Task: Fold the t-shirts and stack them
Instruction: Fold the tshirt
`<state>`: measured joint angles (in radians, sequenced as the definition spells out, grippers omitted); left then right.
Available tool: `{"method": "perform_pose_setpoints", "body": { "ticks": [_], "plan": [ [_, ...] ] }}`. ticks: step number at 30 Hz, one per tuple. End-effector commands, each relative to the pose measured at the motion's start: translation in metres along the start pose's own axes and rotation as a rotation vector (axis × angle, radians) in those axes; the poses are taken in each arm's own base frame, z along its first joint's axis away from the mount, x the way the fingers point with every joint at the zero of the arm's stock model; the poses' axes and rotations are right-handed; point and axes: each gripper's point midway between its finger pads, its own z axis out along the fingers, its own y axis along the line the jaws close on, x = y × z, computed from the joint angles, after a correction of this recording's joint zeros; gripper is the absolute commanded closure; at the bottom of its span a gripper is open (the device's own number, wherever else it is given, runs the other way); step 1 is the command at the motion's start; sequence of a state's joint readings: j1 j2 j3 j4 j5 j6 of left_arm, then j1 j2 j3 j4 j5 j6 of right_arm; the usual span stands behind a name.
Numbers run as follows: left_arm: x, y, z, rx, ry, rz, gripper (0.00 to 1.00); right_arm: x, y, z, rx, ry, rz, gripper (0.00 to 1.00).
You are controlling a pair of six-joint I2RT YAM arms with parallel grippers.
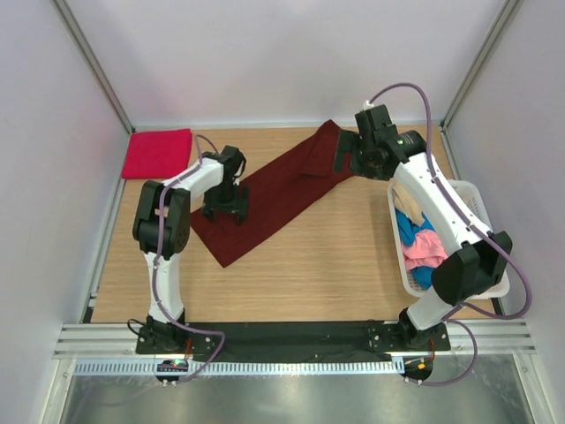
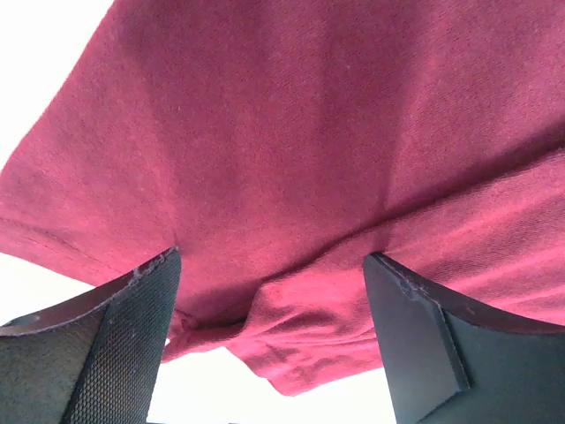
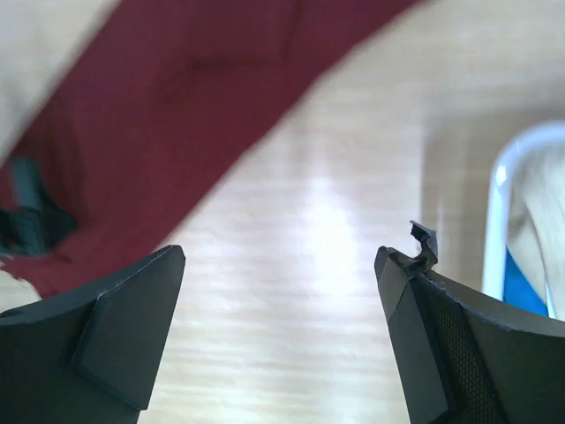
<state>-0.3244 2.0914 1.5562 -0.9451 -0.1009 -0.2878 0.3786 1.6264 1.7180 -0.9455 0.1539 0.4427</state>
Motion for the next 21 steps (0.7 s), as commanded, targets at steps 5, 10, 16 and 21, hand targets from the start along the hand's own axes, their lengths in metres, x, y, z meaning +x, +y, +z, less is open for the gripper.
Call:
{"method": "perform_pose_setpoints", "body": {
  "ticks": [5, 10, 16, 21],
  "plan": [
    [0.068, -0.018, 0.030, 0.026, 0.165, -0.154, 0.19, 0.037, -0.024, 0.004, 0.072, 0.047, 0.018, 0.02],
    [0.121, -0.076, 0.015, 0.144, 0.241, -0.188, 0.20, 0.026, -0.026, 0.027, 0.122, 0.011, 0.040, 0.02],
    [0.152, -0.167, -0.026, 0.305, 0.209, -0.167, 0.18, -0.004, -0.007, 0.093, 0.145, -0.006, -0.010, 0.02],
    [0.148, -0.199, -0.072, 0.410, 0.122, -0.163, 0.16, -0.019, 0.009, 0.162, 0.157, -0.003, -0.057, 0.02]
  ]
}}
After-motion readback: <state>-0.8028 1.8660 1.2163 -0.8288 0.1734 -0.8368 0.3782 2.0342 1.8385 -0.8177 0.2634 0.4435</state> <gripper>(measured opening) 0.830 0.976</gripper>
